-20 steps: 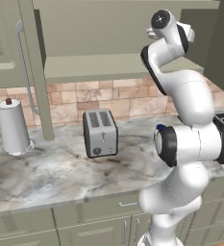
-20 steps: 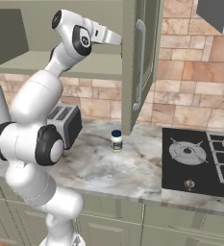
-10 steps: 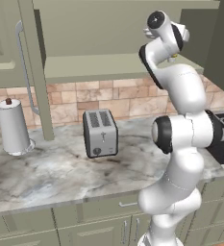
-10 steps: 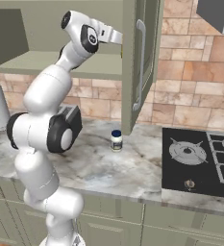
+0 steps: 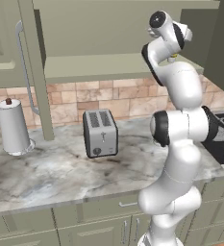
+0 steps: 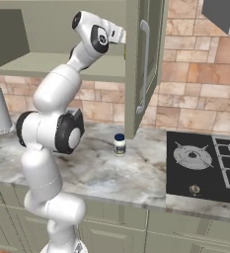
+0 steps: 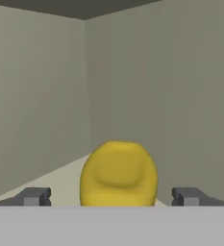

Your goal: Take 2 condiments from the cabinet and move them on the counter near the stove.Make sure the condiments are lined up with each other, next to each other.

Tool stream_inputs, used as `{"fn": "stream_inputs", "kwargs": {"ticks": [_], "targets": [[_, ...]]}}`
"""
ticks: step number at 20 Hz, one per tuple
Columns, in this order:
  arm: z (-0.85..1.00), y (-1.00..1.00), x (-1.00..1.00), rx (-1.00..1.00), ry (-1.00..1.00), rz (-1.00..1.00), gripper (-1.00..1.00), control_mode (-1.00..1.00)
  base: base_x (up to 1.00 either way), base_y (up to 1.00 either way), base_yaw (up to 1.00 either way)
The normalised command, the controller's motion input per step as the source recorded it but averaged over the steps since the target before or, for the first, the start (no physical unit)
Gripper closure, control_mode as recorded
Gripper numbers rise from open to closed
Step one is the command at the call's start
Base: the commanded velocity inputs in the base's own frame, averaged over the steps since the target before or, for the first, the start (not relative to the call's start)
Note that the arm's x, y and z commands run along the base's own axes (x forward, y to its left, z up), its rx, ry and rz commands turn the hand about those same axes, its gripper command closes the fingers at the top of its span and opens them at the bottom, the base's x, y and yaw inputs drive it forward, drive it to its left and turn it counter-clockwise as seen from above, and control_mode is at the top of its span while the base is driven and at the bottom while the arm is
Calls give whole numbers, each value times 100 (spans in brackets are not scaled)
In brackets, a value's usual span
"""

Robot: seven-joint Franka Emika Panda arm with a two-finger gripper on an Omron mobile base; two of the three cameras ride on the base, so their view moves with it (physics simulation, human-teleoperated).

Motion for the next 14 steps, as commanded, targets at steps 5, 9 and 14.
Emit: {"fn": "stream_inputs", "kwargs": {"ticks": [5,9,14], "targets": [[-9,-13,29,0,0,-4,-100,-100,0,0,0],[-11,-2,17,0,0,-3,100,-100,0,0,0],[0,0,-18,0,-1,-1,100,-100,0,0,0]]}}
